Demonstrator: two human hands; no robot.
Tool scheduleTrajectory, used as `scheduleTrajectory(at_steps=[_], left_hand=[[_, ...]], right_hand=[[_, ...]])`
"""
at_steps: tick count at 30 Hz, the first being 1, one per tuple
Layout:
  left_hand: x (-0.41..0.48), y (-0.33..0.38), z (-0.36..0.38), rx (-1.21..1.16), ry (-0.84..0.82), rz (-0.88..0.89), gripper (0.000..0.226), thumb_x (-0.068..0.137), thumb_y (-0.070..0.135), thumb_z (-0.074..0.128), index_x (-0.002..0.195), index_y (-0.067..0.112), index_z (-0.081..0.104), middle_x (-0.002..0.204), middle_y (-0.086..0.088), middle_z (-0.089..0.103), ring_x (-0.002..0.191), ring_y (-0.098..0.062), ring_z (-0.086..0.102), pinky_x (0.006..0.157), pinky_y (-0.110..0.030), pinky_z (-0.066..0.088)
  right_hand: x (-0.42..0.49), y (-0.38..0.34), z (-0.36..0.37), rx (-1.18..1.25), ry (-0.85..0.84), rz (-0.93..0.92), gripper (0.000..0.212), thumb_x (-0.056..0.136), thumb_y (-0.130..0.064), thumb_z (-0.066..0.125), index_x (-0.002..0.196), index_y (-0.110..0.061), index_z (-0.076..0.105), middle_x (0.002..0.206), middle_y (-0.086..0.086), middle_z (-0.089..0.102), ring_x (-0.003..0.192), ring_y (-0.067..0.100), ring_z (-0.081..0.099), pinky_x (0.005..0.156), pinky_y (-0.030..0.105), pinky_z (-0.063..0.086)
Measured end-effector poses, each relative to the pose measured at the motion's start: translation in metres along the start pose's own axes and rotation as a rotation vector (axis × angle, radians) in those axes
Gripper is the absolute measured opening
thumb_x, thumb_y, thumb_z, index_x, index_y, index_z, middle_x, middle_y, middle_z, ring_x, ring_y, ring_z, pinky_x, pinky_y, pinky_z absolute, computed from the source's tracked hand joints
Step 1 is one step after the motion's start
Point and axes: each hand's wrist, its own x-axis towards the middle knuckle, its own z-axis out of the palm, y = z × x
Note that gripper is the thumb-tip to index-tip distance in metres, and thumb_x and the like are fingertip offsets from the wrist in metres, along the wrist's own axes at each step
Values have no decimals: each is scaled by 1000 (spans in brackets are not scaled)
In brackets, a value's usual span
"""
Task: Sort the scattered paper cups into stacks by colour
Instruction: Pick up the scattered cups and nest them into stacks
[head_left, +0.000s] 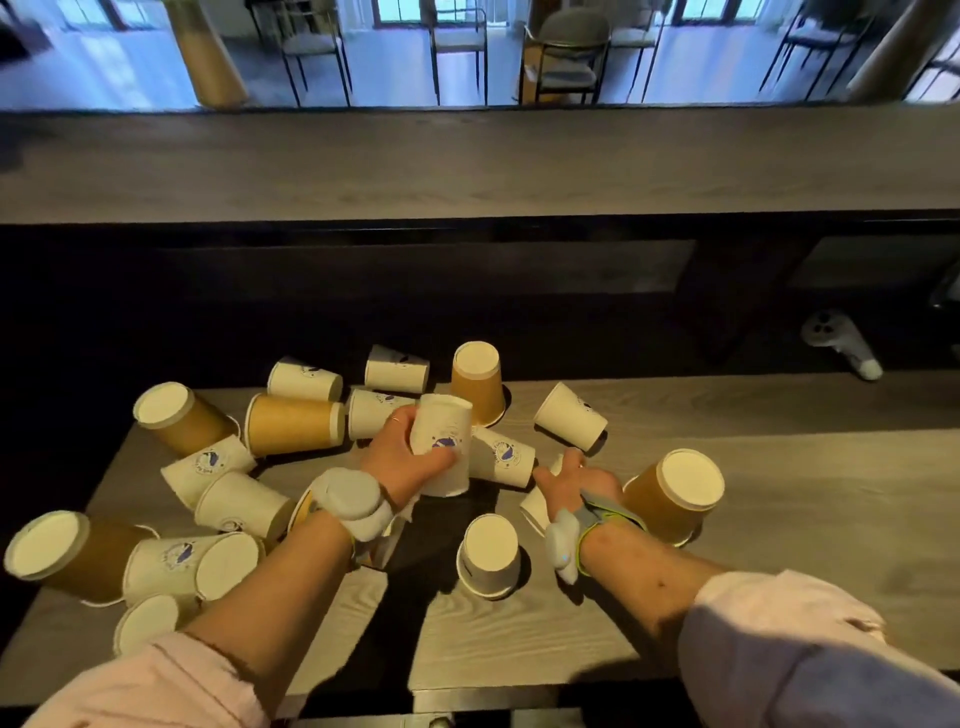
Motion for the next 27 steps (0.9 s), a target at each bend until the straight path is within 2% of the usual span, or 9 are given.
scheduleTrajectory(at_steps=[6,8,10,12,14,17,21,24,27], left_hand=[[-61,-6,27,-216,-137,81,79,61,24,80,120,48,34,116,24,53,107,2,53,71,-10,50],[-68,-15,42,-138,-139,122,84,61,21,79,120,55,30,118,30,48,108,12,50,77,-2,44],[-71,-26,56,-9,-119,152,82,64,17,77,120,51,28,118,25,47,112,8,48,87,-3,35],[-70,-36,66,80,-78,113,77,65,18,77,117,47,28,113,23,46,112,-1,44,90,-11,33],[-67,-46,72,144,-54,74,75,65,19,77,113,46,28,108,22,44,109,-2,42,91,-17,33],[-65,-58,81,202,-97,24,71,64,19,77,119,35,35,110,14,51,113,-12,50,89,-19,36],[-63,-59,71,335,-237,40,85,65,30,78,136,12,37,133,-5,53,124,-20,49,103,-34,41],[-60,-52,52,466,-263,-8,70,75,25,64,138,11,35,138,-6,50,126,-21,49,105,-30,39],[-48,-44,34,380,-109,-147,54,83,-1,46,133,18,44,133,-4,54,119,-19,53,91,-21,43]], right_hand=[[6,8,-2,84,48,52,41,93,-29,44,132,-20,38,138,17,31,111,38,53,86,47,50],[1,14,-12,162,54,109,48,84,-39,56,126,-20,40,128,12,39,107,34,55,76,40,46],[-10,22,-24,273,127,173,64,74,-51,61,125,-19,38,123,11,48,105,33,57,73,40,43],[-27,31,-29,559,296,131,72,69,-59,58,127,-22,39,116,5,56,102,30,59,74,36,46],[-48,33,-32,1032,399,-94,68,66,-61,60,125,-36,39,107,-11,56,100,20,58,75,30,45],[-69,19,-23,1451,297,-402,63,64,-49,73,119,-51,41,110,-31,54,105,-5,53,88,19,44],[-72,-5,12,1311,212,-521,62,63,-44,75,108,-66,38,105,-42,55,103,-22,49,77,3,42],[-61,-9,30,1070,202,-528,64,61,-52,71,112,-60,34,101,-31,58,96,-7,57,69,1,40],[-52,-10,40,900,170,-493,73,62,-52,71,124,-46,34,113,-18,60,104,7,58,78,14,45]])
